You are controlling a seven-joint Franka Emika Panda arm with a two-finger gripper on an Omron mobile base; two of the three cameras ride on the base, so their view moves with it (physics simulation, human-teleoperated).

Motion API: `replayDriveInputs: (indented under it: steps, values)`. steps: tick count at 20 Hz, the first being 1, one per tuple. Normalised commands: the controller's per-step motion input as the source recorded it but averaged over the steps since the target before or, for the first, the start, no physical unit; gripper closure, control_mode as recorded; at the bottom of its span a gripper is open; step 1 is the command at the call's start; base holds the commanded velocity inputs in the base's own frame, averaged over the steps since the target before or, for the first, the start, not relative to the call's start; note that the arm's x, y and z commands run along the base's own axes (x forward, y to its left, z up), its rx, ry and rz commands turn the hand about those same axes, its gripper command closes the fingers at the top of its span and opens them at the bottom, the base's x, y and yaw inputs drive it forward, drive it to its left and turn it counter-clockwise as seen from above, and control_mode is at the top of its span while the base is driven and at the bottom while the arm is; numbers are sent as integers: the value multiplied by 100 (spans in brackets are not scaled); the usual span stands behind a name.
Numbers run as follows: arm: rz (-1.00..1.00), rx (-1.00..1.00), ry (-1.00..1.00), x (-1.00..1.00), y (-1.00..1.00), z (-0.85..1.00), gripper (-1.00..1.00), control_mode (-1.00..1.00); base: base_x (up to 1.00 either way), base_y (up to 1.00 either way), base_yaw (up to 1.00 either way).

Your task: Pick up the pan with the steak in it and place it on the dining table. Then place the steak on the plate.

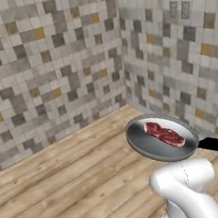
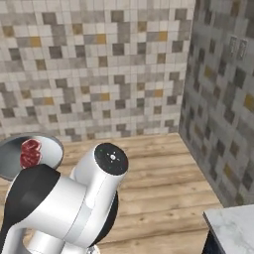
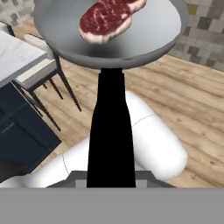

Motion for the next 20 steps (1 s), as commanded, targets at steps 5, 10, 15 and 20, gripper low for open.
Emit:
replayDriveInputs:
  steps: [5, 10, 15, 20]
  values:
    - [0, 0, 0, 0, 0, 0, 100, 100, 100, 28, 0]
    - [0, 0, 0, 0, 0, 0, 100, 100, 100, 31, 0]
    - [0, 0, 0, 0, 0, 0, 100, 100, 100, 33, -1]
    - [0, 0, 0, 0, 0, 0, 100, 100, 93, 24, 3]
